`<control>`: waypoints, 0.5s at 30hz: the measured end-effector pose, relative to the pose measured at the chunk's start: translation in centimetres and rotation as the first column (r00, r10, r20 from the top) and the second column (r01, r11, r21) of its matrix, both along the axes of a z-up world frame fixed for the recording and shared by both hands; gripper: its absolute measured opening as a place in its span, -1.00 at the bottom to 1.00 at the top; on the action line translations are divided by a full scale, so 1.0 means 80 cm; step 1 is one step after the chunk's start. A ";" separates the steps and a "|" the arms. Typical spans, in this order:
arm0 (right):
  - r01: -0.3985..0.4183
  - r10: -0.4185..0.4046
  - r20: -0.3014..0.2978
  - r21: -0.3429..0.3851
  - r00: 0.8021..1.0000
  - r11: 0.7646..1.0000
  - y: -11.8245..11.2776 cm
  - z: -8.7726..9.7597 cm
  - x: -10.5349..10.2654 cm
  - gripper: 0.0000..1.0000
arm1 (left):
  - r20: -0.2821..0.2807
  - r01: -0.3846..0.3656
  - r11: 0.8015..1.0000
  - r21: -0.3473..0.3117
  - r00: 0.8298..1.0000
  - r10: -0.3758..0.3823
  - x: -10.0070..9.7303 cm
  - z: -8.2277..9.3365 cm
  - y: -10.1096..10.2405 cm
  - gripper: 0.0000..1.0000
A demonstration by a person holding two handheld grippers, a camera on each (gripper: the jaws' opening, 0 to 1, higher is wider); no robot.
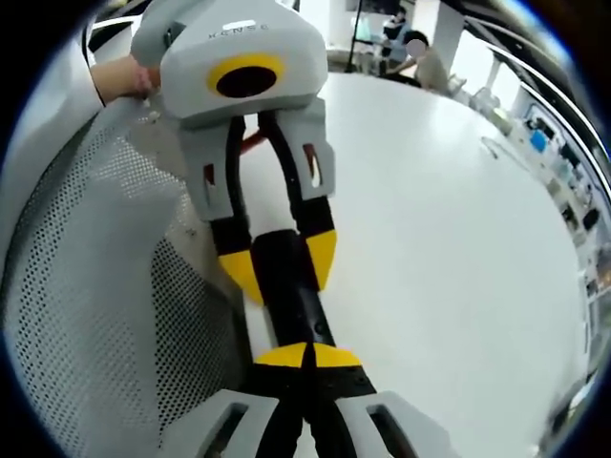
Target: Press the specified remote control buttons in sequence, fully releasing each button before pressing the next.
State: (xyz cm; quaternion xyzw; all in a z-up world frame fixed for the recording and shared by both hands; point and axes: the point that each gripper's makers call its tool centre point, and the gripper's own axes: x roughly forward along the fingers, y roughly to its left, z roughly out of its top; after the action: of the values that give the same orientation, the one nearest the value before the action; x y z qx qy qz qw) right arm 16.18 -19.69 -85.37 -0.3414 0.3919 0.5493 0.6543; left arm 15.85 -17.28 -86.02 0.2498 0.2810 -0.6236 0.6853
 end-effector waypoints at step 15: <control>-0.001 0.002 -0.017 0.022 1.000 1.000 0.009 0.004 -0.019 -1.00 | 0.000 -0.001 1.000 0.000 1.000 0.001 0.000 0.000 0.000 -0.49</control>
State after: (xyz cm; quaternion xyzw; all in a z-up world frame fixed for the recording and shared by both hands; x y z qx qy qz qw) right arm 14.65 -18.94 -85.08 -0.3297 0.3912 0.5571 0.6541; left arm 15.85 -17.26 -86.01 0.2495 0.2813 -0.6233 0.6857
